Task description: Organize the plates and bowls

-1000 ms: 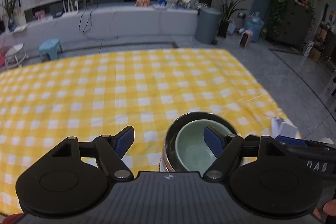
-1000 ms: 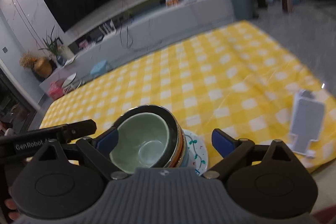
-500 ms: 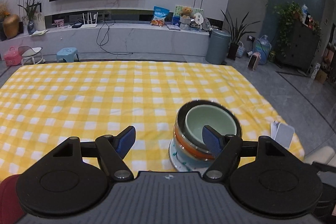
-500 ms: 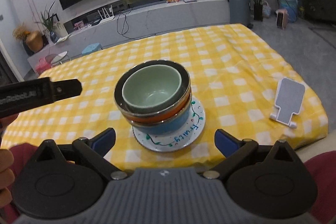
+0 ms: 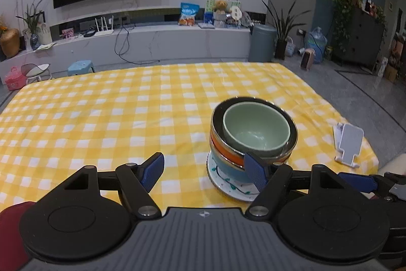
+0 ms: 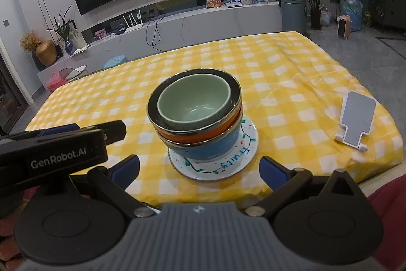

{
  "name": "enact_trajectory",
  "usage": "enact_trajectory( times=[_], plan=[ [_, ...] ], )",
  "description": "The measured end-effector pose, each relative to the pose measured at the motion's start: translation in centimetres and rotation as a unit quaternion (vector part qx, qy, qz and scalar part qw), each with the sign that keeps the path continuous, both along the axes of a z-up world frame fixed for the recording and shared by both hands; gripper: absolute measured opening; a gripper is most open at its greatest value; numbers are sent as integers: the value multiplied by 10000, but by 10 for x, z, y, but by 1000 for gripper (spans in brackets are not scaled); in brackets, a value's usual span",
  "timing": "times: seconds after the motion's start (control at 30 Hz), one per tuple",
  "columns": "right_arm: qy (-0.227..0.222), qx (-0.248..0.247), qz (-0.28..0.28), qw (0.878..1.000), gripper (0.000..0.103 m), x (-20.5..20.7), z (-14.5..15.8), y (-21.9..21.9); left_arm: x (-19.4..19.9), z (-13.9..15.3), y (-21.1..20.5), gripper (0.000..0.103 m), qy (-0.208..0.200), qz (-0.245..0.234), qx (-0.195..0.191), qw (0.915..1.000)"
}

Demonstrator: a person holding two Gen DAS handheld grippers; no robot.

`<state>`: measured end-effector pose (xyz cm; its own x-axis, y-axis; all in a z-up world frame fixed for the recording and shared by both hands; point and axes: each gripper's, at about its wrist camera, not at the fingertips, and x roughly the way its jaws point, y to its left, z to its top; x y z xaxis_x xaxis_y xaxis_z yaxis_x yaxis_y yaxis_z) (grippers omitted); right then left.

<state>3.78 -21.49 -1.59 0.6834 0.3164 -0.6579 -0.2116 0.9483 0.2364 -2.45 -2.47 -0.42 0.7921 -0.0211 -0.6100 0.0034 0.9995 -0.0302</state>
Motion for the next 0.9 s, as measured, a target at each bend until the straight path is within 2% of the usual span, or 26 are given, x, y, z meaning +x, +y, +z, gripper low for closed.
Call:
enact_trajectory(
  times=[0.13,0.2,0.37,0.47,0.67,0.9],
  plan=[
    [279,471,102,9985,98,6,-12,-7,-1,-4,2,84,59,-17,-79,9999],
    [265,445,114,9986,98,7,-15,-5,-1,-5,1,84,67,-17,57,10000],
    [206,521,218,9982,98,6,-18,-6,0,-7,3,85,108,-150,36,9998],
    [155,481,177,9986,98,5,-18,-7,-1,-8,1,85,26,-124,81,9999],
    [87,183,5,9998,98,2,-18,-7,1,-12,-1,85,55,-109,80,9999],
    [108,100,-66,9999,98,3,-20,-8,4,-16,-2,85,127,-87,77,9999]
  ],
)
